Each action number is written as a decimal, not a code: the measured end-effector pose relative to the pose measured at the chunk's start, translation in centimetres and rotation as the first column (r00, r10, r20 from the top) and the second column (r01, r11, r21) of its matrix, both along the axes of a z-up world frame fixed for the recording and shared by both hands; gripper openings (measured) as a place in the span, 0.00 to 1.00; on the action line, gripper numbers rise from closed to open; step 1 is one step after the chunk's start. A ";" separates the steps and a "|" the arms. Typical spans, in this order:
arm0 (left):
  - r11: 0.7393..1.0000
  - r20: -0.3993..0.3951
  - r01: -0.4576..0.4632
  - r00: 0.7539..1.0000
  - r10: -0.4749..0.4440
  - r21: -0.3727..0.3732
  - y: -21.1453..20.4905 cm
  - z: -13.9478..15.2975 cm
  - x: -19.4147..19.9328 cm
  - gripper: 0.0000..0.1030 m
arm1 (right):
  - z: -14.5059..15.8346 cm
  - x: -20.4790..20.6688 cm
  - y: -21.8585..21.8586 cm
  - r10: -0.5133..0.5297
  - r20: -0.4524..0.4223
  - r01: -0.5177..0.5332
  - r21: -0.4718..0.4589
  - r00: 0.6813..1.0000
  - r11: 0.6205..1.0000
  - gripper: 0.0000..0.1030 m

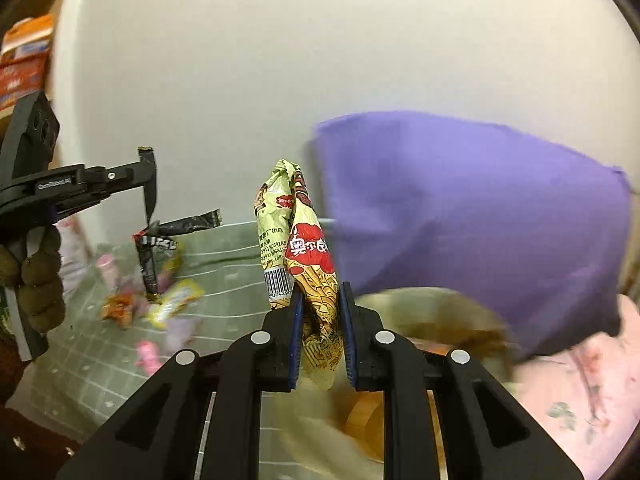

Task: Collect trash
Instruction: 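Carry both wrappers over the bin and lower them inside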

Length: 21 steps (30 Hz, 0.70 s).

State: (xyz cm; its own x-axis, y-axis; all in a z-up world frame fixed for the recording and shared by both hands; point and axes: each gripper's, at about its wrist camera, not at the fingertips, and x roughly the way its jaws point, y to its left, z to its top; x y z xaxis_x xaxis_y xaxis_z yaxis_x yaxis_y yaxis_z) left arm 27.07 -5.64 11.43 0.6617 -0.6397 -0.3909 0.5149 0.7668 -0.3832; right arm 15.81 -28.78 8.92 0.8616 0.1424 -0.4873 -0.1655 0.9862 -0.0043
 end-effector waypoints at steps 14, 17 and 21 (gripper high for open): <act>0.959 -0.097 0.283 0.954 -0.283 -0.022 -16.0 -5.5 0.7 0.01 | -3.6 -2.9 -7.5 -0.110 -0.114 0.121 0.099 0.987 0.988 0.17; 0.965 -0.167 0.255 0.956 -0.242 0.062 -17.0 -9.4 1.8 0.01 | -6.3 -1.1 -7.3 -0.078 -0.188 0.099 0.105 0.979 0.990 0.17; 0.968 -0.233 0.230 0.951 -0.201 0.102 -16.4 -12.6 2.3 0.01 | -8.7 1.4 -6.3 -0.040 -0.251 0.058 0.066 0.967 0.996 0.17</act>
